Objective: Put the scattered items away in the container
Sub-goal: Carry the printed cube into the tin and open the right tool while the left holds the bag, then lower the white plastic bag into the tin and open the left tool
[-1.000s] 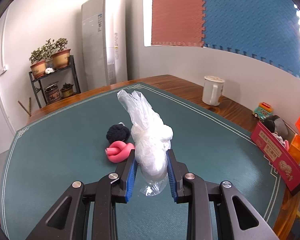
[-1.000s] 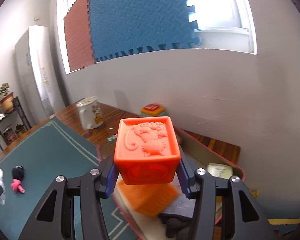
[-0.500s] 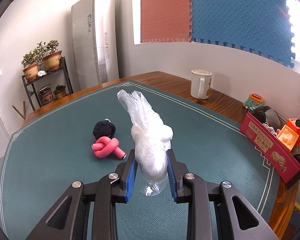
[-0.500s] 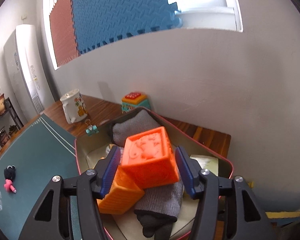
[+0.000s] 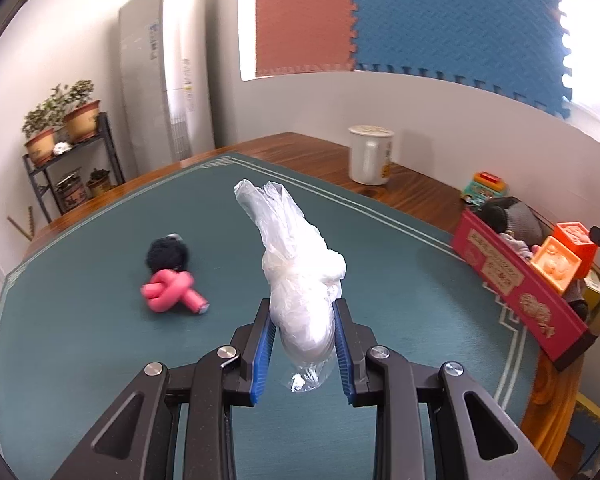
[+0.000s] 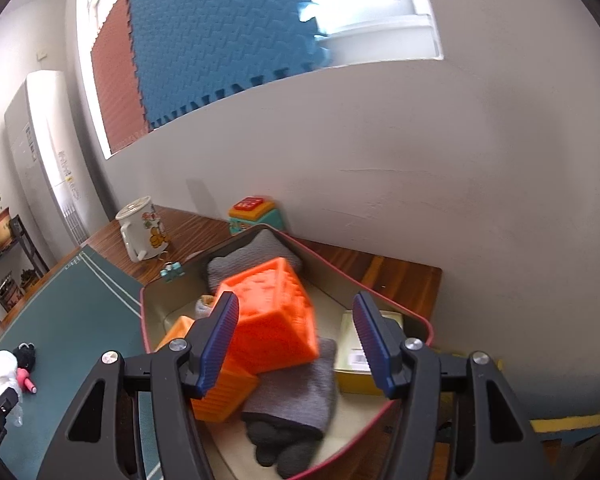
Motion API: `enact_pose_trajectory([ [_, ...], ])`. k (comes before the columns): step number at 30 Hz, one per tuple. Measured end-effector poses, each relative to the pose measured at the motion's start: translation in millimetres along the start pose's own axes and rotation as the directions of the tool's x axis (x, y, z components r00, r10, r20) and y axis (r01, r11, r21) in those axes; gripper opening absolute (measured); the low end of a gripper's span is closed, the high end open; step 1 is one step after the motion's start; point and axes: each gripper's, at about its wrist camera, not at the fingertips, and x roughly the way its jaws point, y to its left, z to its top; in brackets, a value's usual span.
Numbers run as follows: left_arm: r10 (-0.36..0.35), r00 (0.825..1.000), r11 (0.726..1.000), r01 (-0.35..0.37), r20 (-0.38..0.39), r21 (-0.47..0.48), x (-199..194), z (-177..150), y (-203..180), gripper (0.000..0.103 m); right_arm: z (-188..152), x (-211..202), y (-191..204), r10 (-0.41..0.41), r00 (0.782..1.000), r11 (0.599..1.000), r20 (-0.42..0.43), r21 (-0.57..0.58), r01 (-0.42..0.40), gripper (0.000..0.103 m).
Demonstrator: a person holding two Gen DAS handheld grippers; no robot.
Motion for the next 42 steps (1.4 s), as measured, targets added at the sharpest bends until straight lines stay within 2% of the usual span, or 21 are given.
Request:
enact_pose_trajectory([
  [7,-0.126,0.992,0.989,0.127,-0.024,0.07,10.8,21.6,-58.3,0.03,-5.5,-0.8,-26.5,0.02,1.0,0.999,0.0,0.041,-0.02,0.065],
  [15,-0.28,0.958,0.95,0.285,-0.058,0.128,27.5,54.8,-131.4,0.03,-9.0,0.0,-35.4,0.054,0.999,0.998,0.006,0.026,-0.054,0.068],
  [21,-0.364,0.925,0.92,0.376,-0.109,0.114,49.9,75.3,-165.6,0.03,-8.1,2.2,-43.6,0.079,0.997,0.996,0.0,0.035,-0.079,0.069],
  [29,-0.413,0.895,0.894,0.434,-0.167,0.113,75.2,84.7,-193.1,0.031,-7.9,3.8,-46.2,0.102,0.995,0.994,-0.001,0.033,-0.102,0.069],
  [32,-0.42,0.889,0.891,0.442,-0.183,0.105,80.0,82.7,-194.1,0.043,-7.8,3.9,-45.0,0.105,0.994,0.994,0.001,0.028,-0.105,0.069],
  [33,-0.419,0.89,0.892,0.441,-0.179,0.103,79.9,82.2,-193.3,0.054,-7.8,4.0,-44.7,0.106,0.994,0.994,0.002,0.028,-0.106,0.069],
  [34,-0.415,0.893,0.895,0.435,-0.171,0.102,79.3,82.2,-191.9,0.056,-7.7,4.2,-44.3,0.108,0.994,0.994,0.001,0.028,-0.108,0.069],
  [42,-0.395,0.907,0.91,0.408,-0.144,0.077,73.2,83.2,-173.2,0.056,-5.8,7.1,-34.8,0.124,0.992,0.992,-0.01,0.014,-0.123,0.069],
])
